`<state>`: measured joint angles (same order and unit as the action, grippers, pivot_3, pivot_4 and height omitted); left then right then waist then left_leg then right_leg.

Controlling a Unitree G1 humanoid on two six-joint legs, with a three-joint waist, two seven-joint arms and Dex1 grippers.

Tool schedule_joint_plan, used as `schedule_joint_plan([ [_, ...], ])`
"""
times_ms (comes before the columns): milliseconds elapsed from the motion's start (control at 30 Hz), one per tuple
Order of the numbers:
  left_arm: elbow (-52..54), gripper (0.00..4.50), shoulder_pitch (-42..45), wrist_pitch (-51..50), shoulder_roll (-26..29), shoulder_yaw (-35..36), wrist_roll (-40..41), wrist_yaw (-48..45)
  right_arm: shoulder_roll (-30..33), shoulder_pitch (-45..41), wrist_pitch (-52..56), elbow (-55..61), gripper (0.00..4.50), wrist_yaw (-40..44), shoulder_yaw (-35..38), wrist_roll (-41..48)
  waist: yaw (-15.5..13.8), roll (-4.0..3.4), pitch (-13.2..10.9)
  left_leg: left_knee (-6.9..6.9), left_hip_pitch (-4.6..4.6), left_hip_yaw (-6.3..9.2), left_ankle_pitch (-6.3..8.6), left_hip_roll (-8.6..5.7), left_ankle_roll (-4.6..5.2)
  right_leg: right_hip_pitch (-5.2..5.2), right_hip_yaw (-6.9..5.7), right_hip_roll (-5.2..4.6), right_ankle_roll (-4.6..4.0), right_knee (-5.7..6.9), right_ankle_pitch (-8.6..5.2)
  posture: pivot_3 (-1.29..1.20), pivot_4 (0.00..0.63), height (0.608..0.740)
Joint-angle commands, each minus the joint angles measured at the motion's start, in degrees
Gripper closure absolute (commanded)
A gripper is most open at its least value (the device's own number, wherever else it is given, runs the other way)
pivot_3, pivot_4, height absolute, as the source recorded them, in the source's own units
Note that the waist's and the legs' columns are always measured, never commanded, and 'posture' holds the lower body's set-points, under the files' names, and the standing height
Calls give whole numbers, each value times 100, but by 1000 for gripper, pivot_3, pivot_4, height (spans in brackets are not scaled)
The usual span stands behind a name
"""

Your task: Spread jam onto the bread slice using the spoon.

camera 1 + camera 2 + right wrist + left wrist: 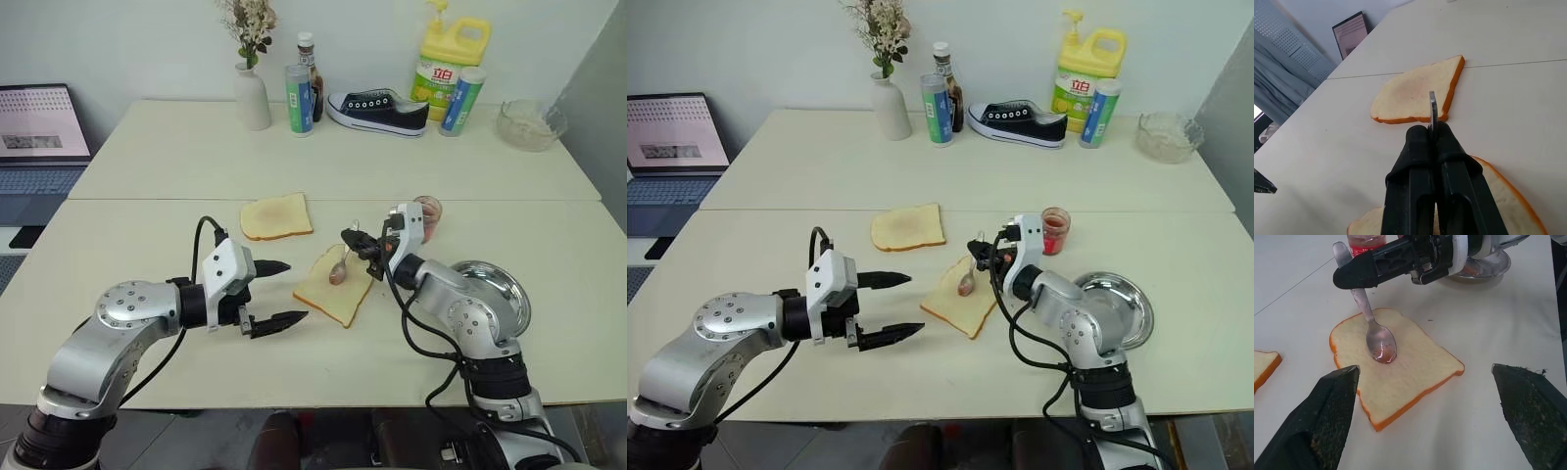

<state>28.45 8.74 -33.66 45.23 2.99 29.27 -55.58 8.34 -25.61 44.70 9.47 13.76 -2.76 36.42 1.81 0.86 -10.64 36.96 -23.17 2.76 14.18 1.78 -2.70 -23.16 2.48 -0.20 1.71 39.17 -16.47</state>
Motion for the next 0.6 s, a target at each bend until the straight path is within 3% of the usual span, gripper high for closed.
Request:
schedule_joint_plan([
  [33,-9,0,98,15,-1,-3,89,-8,168,46,-80,148,4484,37,182,-158,-5,0,0,0,0,0,0,-1,0,1,0,0,0,0,0,0,150,740],
  [300,-165,0,245,72,-25,-93,54,-48,474,-15,48,369,4484,50,473,-72,-12,1,0,2,0,1,0,-3,0,2,-1,-2,0,2,0,0,150,740],
  [600,-166,0,262,88,-42,-101,52,-28,120,-406,368,513,4484,-210,620,273,3,1,0,1,3,1,0,-1,0,2,1,0,0,6,0,0,150,740],
])
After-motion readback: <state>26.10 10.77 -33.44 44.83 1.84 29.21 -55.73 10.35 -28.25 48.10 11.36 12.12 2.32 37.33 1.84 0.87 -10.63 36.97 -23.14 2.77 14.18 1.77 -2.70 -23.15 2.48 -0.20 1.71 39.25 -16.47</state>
